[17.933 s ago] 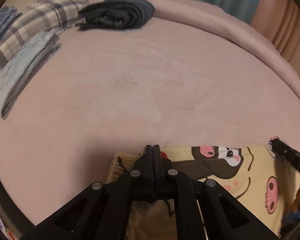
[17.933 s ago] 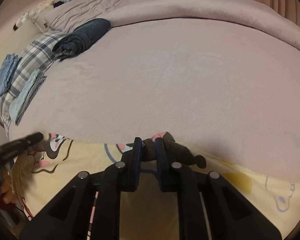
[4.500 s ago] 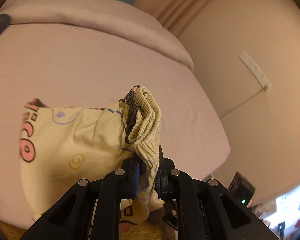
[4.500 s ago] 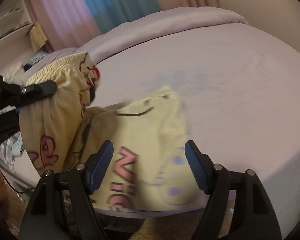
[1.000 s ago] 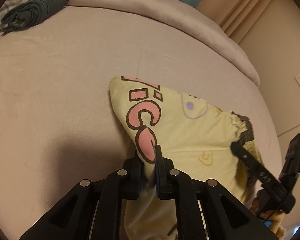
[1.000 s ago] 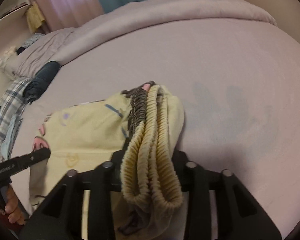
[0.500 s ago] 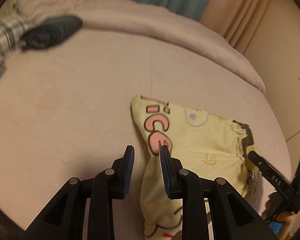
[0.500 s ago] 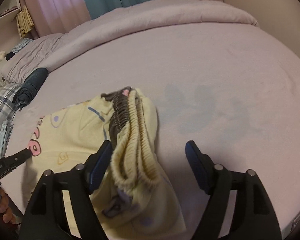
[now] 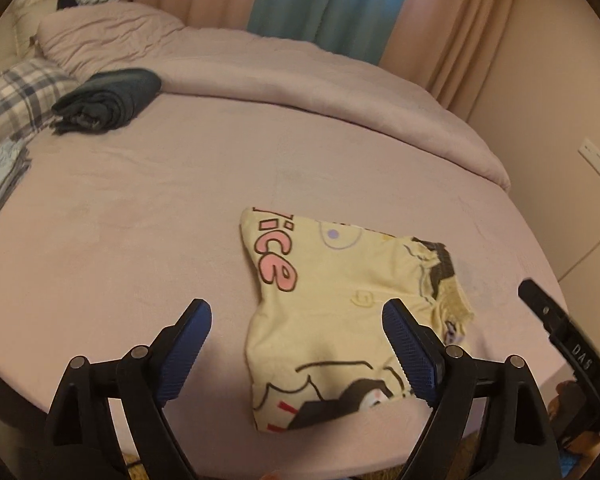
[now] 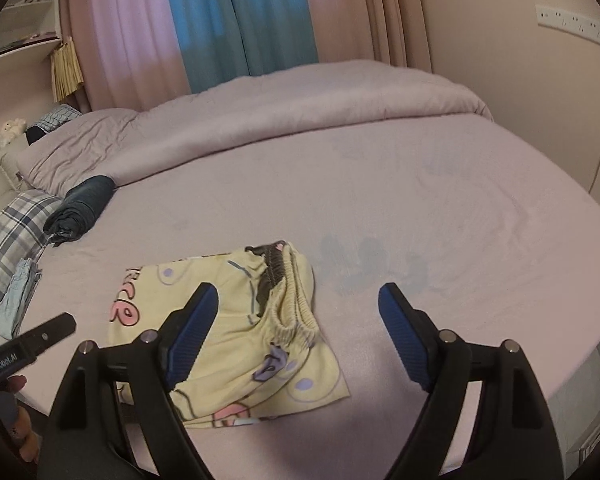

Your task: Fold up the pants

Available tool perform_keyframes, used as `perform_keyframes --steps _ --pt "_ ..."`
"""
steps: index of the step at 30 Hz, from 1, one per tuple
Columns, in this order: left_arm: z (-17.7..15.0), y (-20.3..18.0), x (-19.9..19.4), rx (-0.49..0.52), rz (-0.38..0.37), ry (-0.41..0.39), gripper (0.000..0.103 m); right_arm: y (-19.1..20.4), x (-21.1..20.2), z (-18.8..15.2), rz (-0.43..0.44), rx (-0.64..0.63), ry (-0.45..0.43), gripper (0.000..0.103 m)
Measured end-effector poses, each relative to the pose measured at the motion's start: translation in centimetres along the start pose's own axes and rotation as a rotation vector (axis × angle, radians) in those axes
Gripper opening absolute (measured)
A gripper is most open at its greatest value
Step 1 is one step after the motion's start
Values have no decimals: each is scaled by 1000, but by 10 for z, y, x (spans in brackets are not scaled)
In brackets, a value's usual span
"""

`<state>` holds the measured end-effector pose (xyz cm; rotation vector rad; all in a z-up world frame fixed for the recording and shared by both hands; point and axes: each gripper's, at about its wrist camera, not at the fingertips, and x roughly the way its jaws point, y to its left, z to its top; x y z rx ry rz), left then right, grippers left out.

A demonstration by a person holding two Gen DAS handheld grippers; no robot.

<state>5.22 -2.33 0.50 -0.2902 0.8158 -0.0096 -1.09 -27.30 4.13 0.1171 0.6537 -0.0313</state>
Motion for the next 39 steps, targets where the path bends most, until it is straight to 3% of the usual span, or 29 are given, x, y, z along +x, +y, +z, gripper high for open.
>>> perform_keyframes --steps 5,8,21,39 --pt "-8 -6 -10 15 48 -34 87 12 -16 -3 49 -14 -29 91" --pt "-12 -9 -6 31 81 -7 87 20 -19 -5 71 -28 -29 92" --pt "-22 -11 0 18 79 50 87 30 -13 -17 64 -55 26 92" --pt "-26 -20 0 34 83 59 87 40 -6 -26 63 -69 55 92"
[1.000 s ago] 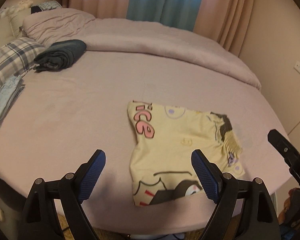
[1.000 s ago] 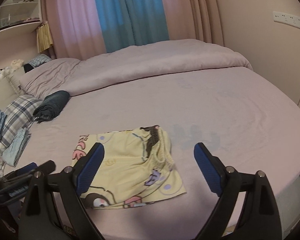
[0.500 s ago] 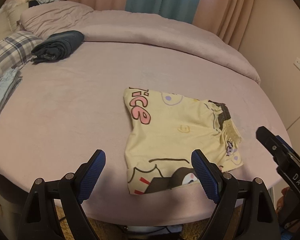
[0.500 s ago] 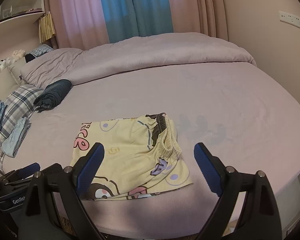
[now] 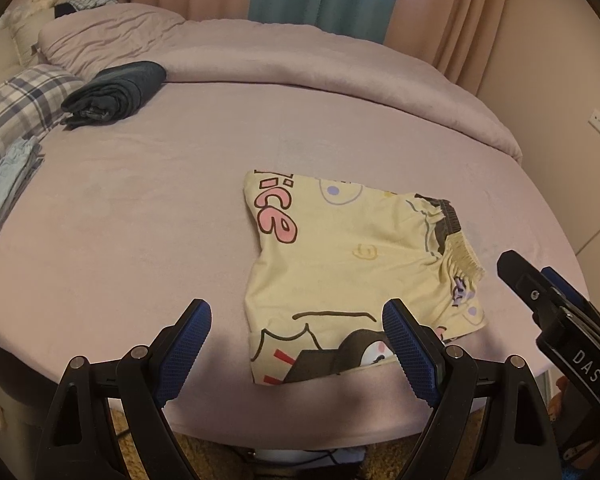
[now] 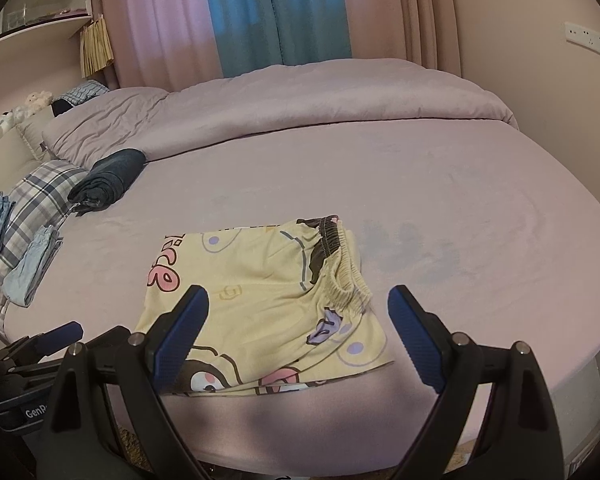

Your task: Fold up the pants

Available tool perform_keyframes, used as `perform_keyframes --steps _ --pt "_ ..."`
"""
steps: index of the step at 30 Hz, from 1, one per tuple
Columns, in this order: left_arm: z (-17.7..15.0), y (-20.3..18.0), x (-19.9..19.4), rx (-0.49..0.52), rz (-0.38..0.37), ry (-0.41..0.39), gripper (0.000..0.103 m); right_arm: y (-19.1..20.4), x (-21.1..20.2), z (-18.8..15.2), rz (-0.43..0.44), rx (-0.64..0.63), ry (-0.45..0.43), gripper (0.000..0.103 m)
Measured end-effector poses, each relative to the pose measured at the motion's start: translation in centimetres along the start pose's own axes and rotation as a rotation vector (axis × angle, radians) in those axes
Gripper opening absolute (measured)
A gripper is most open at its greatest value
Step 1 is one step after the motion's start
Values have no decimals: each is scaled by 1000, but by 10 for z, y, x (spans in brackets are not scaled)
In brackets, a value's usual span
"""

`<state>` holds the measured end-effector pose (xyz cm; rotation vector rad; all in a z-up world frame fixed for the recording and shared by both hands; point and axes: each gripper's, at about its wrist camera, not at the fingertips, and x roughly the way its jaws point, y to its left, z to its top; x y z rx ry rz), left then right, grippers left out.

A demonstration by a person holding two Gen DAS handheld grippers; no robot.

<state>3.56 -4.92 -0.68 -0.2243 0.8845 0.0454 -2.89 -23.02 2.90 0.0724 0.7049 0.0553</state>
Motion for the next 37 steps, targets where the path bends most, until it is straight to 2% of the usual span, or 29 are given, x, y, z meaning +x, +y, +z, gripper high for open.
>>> perform_keyframes --steps 37 --pt "-2 -5 -10 6 -17 -40 87 4 6 -2 -20 -25 18 92"
